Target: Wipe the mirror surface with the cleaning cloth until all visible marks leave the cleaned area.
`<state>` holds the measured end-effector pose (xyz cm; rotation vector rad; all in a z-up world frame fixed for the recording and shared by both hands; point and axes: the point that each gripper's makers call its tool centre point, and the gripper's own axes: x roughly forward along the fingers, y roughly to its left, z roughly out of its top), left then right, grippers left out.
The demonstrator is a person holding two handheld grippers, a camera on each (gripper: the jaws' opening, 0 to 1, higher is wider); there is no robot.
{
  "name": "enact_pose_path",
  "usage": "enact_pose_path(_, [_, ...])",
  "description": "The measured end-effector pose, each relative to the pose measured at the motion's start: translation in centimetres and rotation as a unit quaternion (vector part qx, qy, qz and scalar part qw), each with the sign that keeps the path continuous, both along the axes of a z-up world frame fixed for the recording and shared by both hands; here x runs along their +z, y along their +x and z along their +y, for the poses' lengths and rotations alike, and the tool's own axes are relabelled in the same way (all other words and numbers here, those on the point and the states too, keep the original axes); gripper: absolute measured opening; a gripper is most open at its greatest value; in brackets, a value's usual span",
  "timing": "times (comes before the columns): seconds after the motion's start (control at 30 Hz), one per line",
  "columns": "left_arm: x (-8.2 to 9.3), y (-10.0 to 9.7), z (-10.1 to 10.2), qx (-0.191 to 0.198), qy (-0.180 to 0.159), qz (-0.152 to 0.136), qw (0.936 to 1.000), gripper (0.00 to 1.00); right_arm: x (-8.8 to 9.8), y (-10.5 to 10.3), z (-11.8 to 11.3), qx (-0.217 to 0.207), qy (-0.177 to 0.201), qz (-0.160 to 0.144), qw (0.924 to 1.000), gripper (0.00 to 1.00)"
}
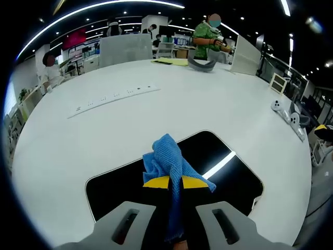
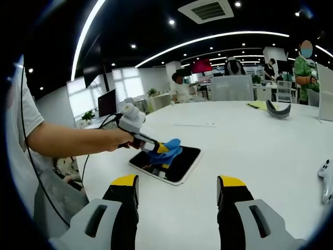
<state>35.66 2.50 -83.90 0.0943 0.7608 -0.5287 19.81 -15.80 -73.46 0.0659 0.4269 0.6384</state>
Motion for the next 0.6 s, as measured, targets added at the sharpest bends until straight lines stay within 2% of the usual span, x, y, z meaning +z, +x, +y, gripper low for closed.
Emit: enact_pose_path(0.6, [0.0,1.3,-1.2,-0.007,-0.004,-0.002,1.0,0.04,-0.2,0.3,-0.4,-0.008,0.001,0.002,1.0,0.59])
